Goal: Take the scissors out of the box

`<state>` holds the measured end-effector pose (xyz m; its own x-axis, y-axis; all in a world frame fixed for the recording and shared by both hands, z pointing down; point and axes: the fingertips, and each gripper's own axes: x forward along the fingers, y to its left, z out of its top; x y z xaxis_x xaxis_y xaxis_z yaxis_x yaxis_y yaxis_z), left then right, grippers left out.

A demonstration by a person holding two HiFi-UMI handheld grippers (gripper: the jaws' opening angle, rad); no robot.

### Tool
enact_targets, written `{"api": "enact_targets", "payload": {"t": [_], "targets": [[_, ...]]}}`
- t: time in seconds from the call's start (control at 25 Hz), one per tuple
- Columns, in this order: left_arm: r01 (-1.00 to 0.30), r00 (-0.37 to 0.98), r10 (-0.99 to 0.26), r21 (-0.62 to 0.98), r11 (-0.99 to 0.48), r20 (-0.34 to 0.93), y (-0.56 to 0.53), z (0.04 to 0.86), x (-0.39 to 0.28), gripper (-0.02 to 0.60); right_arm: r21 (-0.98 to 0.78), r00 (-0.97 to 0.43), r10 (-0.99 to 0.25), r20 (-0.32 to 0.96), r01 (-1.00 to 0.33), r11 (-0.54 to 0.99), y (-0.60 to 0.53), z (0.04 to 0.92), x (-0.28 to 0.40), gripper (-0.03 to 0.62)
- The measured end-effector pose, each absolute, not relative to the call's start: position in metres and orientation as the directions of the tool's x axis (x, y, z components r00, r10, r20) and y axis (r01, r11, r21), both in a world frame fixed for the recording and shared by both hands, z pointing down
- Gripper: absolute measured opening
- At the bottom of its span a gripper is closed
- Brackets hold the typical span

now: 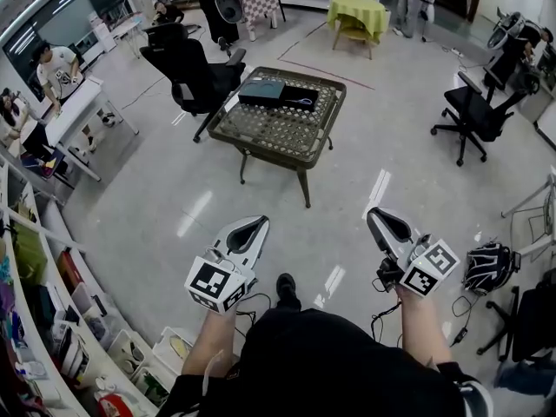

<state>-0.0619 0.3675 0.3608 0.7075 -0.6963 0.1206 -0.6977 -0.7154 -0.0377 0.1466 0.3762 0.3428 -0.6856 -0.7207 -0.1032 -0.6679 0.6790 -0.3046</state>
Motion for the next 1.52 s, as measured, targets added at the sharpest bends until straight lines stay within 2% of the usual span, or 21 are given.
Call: {"api": "enact_targets", "payload": {"t": [0.76, 1.12, 1.52], "targets": [[-0.726, 0.688, -0.722, 0.046, -0.686, 0.076, 0.197, 0.366, -0.168, 0.006, -0.247, -0.677, -0.733, -0.064, -0.701, 0.669, 0.211, 0.310, 0.048, 0.035], [-0.720, 0.694, -0.713, 0.073, -0.690, 0.101, 0.170, 0.380, -0.188, 0.006, -0.273, -0.640, -0.769, -0.017, -0.736, 0.619, 0.182, 0.322, 0.049, 0.035], [-0.750, 0.660, -0.738, 0.085, -0.655, 0.139, 0.124, 0.391, -0.197, 0.006, -0.322, -0.701, -0.713, 0.001, -0.676, 0.663, 0.118, 0.344, 0.024, 0.035]]}}
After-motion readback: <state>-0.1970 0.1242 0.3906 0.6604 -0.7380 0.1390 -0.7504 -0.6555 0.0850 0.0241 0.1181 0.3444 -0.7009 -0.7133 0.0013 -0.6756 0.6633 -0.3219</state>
